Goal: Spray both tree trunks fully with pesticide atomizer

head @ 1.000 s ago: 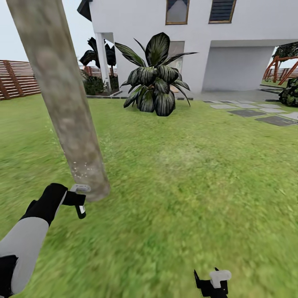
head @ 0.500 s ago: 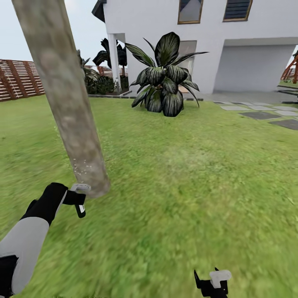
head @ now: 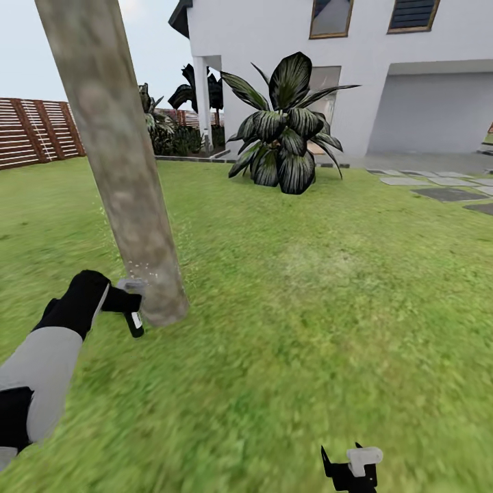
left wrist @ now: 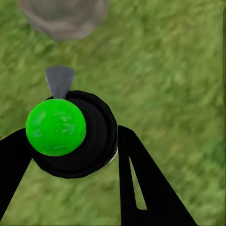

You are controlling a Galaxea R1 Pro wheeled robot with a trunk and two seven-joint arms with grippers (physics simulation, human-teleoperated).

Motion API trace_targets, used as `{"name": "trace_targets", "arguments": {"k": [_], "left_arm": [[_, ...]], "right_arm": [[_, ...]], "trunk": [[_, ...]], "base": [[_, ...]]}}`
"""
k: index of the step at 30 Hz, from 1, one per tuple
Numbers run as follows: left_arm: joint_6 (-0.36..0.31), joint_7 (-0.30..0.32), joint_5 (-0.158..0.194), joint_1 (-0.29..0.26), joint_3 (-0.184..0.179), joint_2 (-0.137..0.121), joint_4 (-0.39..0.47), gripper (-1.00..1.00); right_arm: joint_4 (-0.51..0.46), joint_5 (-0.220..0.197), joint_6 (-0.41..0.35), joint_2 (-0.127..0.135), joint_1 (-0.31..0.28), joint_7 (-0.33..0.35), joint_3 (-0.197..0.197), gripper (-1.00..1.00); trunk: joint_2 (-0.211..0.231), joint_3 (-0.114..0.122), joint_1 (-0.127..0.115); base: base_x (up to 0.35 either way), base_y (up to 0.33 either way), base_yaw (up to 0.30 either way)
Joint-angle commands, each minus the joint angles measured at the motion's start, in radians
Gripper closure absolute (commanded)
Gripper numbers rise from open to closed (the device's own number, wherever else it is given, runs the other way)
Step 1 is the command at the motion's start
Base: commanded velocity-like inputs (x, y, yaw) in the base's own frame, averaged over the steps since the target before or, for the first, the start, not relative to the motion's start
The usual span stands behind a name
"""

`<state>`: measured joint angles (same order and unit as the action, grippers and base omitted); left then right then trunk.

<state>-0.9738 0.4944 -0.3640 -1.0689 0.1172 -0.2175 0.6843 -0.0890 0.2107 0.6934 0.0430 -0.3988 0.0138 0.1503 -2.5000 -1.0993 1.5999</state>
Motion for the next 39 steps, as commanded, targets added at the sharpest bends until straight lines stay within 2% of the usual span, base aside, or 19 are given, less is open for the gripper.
{"name": "trace_targets", "arguments": {"k": [1, 2, 5, 6, 8, 10, 13, 15, 17, 21, 23, 25, 27, 29, 32, 34, 35, 39], "left_arm": [[-0.002, 0.021, -0.002, -0.01, -0.001, -0.016, -0.004, 1.0], [-0.003, 0.041, -0.002, -0.012, -0.002, -0.039, -0.006, 1.0], [-0.003, 0.087, -0.004, -0.014, -0.004, -0.073, -0.003, 1.0], [-0.003, 0.101, -0.003, -0.014, -0.021, -0.076, 0.002, 1.0], [-0.004, 0.117, -0.001, -0.015, -0.079, -0.068, 0.004, 1.0], [-0.015, 0.13, 0.001, -0.032, -0.102, -0.058, 0.009, 1.0], [-0.033, 0.154, 0.001, -0.06, -0.112, -0.052, 0.012, 1.0], [-0.034, 0.157, -0.001, -0.069, -0.112, -0.062, 0.011, 1.0], [-0.033, 0.159, -0.004, -0.077, -0.112, -0.073, 0.01, 1.0], [-0.034, 0.164, 0.0, -0.087, -0.11, -0.113, 0.01, 1.0], [-0.034, 0.17, 0.0, -0.088, -0.111, -0.096, 0.012, 1.0], [-0.034, 0.171, -0.002, -0.093, -0.114, -0.062, 0.013, 1.0], [-0.034, 0.171, -0.002, -0.109, -0.115, -0.049, 0.012, 1.0], [-0.034, 0.171, -0.003, -0.12, -0.115, -0.054, 0.01, 1.0], [-0.034, 0.172, -0.003, -0.125, -0.113, -0.093, 0.009, 1.0], [-0.034, 0.172, -0.002, -0.132, -0.113, -0.106, 0.01, 1.0], [-0.035, 0.172, -0.001, -0.136, -0.113, -0.104, 0.011, 1.0], [-0.04, 0.173, 0.001, -0.169, -0.114, -0.063, 0.012, 1.0]], "right_arm": [[0.0, 0.0, 0.0, 0.0, 0.0, 0.0, 0.0, -1.0], [0.0, 0.0, 0.0, 0.0, 0.0, 0.0, 0.0, -1.0], [0.0, 0.0, 0.0, 0.0, 0.0, 0.0, 0.0, -1.0], [0.0, 0.0, 0.0, 0.0, 0.0, 0.0, 0.0, -1.0], [0.0, 0.0, 0.0, 0.0, 0.0, 0.0, 0.0, -1.0], [0.0, 0.0, 0.0, 0.0, 0.0, 0.0, 0.0, -1.0], [0.0, 0.0, 0.0, 0.0, 0.0, 0.0, 0.0, -1.0], [0.0, 0.0, 0.0, 0.0, 0.0, 0.0, 0.0, -1.0], [0.0, 0.0, 0.0, 0.0, 0.0, 0.0, 0.0, -1.0], [0.0, 0.0, 0.001, 0.0, 0.0, 0.0, 0.0, -1.0], [0.0, 0.0, 0.001, 0.0, 0.0, 0.0, 0.0, -1.0], [0.0, 0.0, 0.001, 0.0, 0.0, 0.0, 0.0, -1.0], [0.0, 0.0, 0.001, 0.0, 0.0, 0.0, 0.0, -1.0], [0.0, 0.0, 0.001, 0.0, 0.0, 0.0, 0.0, -1.0], [0.0, 0.0, 0.0, 0.0, 0.0, 0.0, 0.0, -1.0], [0.0, 0.0, 0.0, 0.0, 0.0, 0.0, 0.0, -1.0], [0.0, 0.0, 0.001, 0.0, 0.0, 0.0, 0.0, -1.0], [0.0, 0.0, 0.0, 0.0, 0.0, 0.0, 0.0, -1.0]], "trunk": [[0.0, 0.0, 0.0], [0.0, 0.0, 0.0], [0.0, 0.0, 0.0], [0.0, 0.0, 0.0], [0.0, 0.0, 0.0], [0.0, 0.0, 0.0], [0.0, 0.0, 0.0], [0.0, 0.0, 0.0], [0.0, 0.0, 0.0], [0.0, 0.0, 0.0], [0.0, 0.0, 0.0], [0.0, 0.0, 0.0], [0.0, 0.0, 0.0], [0.0, 0.0, 0.0], [0.0, 0.0, 0.0], [0.0, 0.0, 0.0], [0.0, 0.0, 0.0], [0.0, 0.0, 0.0]], "base": [[0.0, 0.0, 0.0], [0.0, 0.0, 0.0], [0.0, 0.0, 0.0], [0.0, 0.0, 0.0], [0.0, 0.0, 0.0], [0.0, 0.0, 0.0], [0.0, 0.0, 0.0], [0.0, 0.0, 0.0], [0.0, 0.0, 0.0], [0.0, 0.0, 0.0], [0.0, 0.0, 0.0], [0.0, 0.0, 0.0], [0.0, 0.0, 0.0], [0.0, 0.0, 0.0], [0.0, 0.0, 0.0], [0.0, 0.0, 0.0], [0.0, 0.0, 0.0], [0.0, 0.0, 0.0]]}}
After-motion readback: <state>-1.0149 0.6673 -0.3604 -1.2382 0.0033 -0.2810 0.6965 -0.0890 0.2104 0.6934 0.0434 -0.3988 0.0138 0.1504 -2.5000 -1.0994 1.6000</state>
